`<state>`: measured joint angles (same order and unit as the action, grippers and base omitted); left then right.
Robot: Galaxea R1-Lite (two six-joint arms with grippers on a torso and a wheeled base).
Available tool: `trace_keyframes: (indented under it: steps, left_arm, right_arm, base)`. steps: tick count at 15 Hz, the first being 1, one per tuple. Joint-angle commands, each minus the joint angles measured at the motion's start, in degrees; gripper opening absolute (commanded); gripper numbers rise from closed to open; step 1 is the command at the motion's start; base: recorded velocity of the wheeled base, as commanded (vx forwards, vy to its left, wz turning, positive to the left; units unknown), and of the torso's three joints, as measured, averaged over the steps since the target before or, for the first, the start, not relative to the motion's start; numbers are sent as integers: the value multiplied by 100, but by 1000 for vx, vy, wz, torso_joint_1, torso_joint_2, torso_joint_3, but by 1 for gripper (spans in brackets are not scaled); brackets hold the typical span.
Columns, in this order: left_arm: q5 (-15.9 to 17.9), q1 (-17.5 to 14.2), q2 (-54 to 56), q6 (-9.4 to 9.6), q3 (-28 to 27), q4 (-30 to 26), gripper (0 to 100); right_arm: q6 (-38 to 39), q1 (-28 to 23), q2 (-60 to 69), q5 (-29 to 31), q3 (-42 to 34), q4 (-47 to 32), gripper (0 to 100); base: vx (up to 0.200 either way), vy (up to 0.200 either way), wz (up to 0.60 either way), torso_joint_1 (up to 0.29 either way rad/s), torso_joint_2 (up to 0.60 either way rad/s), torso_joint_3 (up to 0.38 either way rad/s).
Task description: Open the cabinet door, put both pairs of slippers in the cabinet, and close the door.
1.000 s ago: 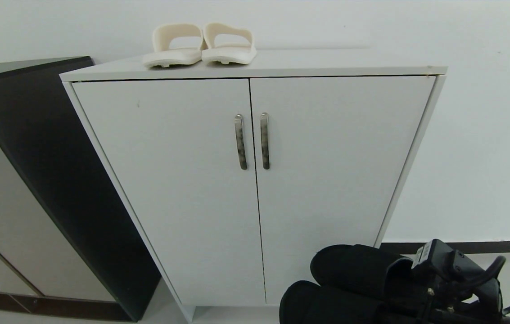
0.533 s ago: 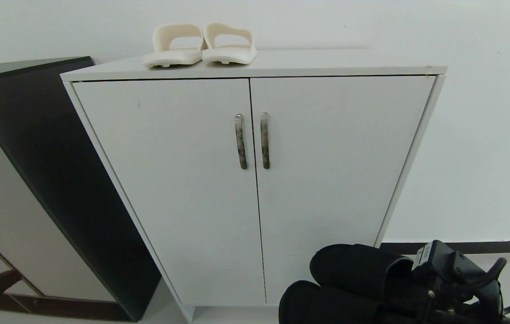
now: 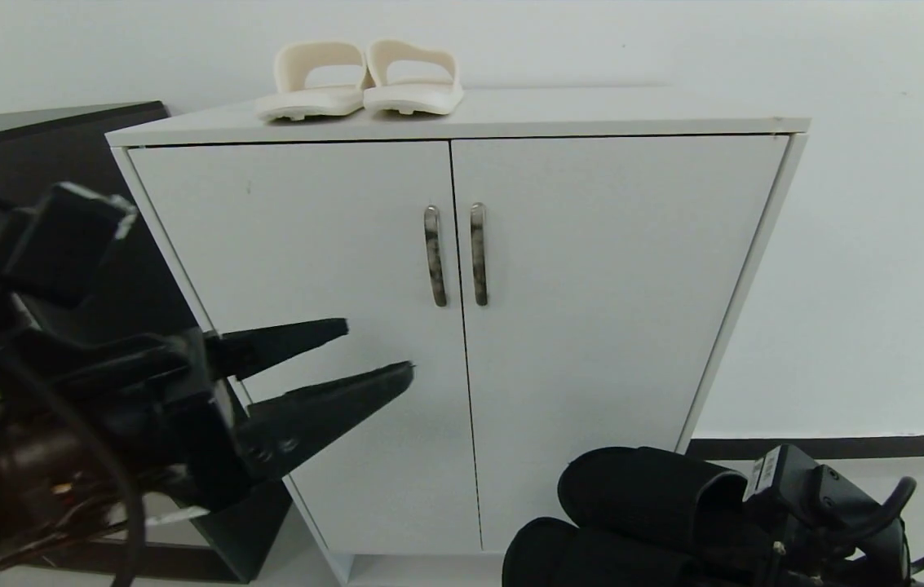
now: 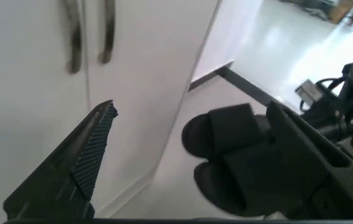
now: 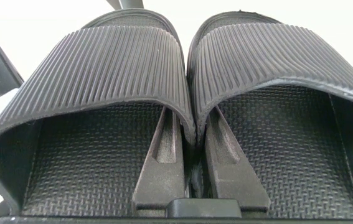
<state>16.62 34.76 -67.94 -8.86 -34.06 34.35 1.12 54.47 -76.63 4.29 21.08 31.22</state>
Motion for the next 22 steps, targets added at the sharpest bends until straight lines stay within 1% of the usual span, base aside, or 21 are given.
trace_keyframes:
  steps: [1,2,3,4,6,7,8,9,10,11,13,15,17,19,20,22]
  left_arm:
    - [360,163,-993,7,-742,54,100]
    - [483,163,-1134,7,-953,36,100]
    - [738,154,-1345,7,-1305,-52,100]
    - [940,154,-1415,7,-1463,-148,100]
    - [1511,75,-1424,-10,-1648,-517,100]
    - [1854,-57,-1477,-19,-1753,-719,100]
    - [2144,-197,-1547,-81,-1894,-807,100]
    - [2250,-303,-1609,-248,-1999,-799,100]
    - [2258,-399,-1679,-291,-2096,-790,100]
    - [2241,-505,-1802,-291,-2201,-790,100]
    - [2206,-619,-1925,-309,-2307,-790,100]
    - [1863,-619,-2110,-309,-2412,-719,100]
    - [1617,-619,-2268,-300,-2404,-421,100]
    - [1371,-602,-2400,-344,-2395,-359,100]
    - [1318,-602,-2417,-362,-2395,-306,100]
    - [1292,-593,-2417,-467,-2404,-280,100]
  right_arm:
    - [-15,20,-10,2,-16,7,0]
    - [-42,38,-10,2,-16,7,0]
    - [-77,46,-10,2,-16,7,0]
    - [-77,46,-10,2,-25,7,0]
    - [-77,38,25,19,-34,7,0]
    - [-86,38,60,28,-34,7,0]
    - [-86,38,87,19,-42,-2,0]
    - [-86,38,87,10,-69,7,0]
    - [-86,46,87,2,-77,7,0]
    - [-86,46,87,2,-77,7,0]
    - [-86,38,69,2,-77,7,0]
    - [-77,38,69,2,-77,7,0]
    - [-77,38,43,-7,-86,-2,0]
    - [-77,38,34,-7,-86,-2,0]
    - [-77,38,43,-7,-95,-2,0]
    - [-77,38,34,-7,-113,-2,0]
  base:
    - [0,0,0,0,0,0]
    - [0,0,0,0,0,0]
    - [0,0,0,0,0,0]
    - [0,0,0,0,0,0]
    - [0,0,0,0,0,0]
    - [0,0,0,0,0,0]
    - [0,0,0,0,0,0]
    - [0,0,0,0,0,0]
    - [0,0,0,0,0,0]
    - [0,0,0,0,0,0]
    - [0,0,0,0,0,0]
    - [0,0,0,0,0,0]
    - [0,0,0,0,0,0]
    - [0,0,0,0,0,0]
    - [0,0,0,0,0,0]
    - [0,0,0,0,0,0]
